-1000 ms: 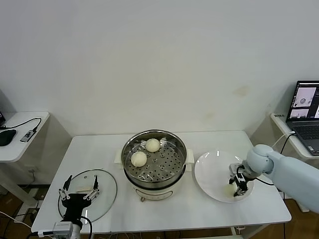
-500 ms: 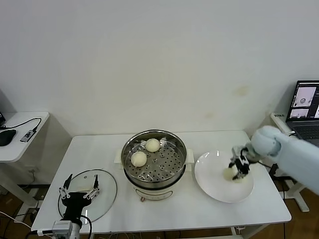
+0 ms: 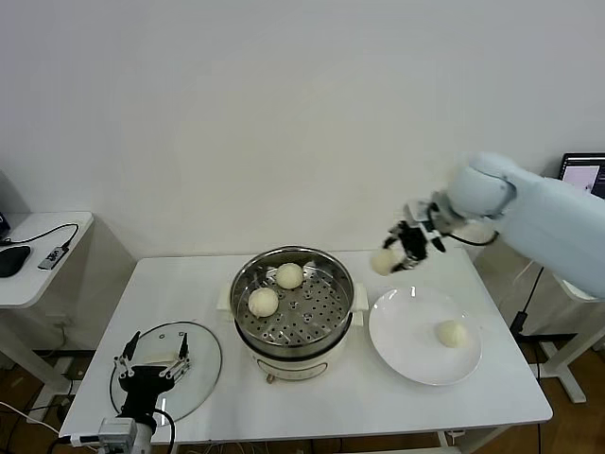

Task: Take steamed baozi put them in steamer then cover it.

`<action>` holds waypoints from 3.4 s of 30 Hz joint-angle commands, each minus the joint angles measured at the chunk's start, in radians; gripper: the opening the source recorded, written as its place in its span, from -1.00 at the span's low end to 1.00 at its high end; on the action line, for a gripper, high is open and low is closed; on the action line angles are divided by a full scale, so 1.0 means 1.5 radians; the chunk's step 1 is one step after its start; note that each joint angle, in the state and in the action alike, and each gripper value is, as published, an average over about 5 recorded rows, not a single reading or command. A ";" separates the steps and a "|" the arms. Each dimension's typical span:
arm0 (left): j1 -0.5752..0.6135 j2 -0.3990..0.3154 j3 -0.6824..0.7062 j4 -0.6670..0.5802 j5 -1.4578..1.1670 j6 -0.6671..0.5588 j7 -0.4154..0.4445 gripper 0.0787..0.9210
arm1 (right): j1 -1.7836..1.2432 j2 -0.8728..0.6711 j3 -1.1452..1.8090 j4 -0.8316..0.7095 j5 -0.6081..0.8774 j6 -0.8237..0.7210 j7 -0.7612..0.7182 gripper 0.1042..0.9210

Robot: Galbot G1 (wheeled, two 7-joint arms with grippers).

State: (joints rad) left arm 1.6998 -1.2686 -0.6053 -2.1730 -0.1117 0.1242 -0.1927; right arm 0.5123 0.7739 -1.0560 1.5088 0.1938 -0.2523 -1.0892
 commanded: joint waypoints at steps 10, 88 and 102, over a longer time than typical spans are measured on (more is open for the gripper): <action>0.005 -0.005 -0.018 -0.003 -0.007 -0.002 -0.002 0.77 | 0.018 0.278 -0.139 -0.059 -0.015 0.192 0.044 0.04; -0.008 0.019 0.004 0.002 0.016 -0.002 0.001 0.77 | -0.456 -0.254 0.329 -0.032 -0.204 -0.008 0.008 0.76; -0.004 0.016 -0.003 0.008 0.018 -0.001 0.001 0.77 | -0.512 -0.129 0.373 -0.184 -0.285 0.020 0.011 0.76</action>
State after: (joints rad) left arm 1.6926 -1.2463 -0.6056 -2.1636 -0.0845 0.1207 -0.1914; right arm -0.1221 0.5046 -0.6076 1.3759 -0.1468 -0.2305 -1.0740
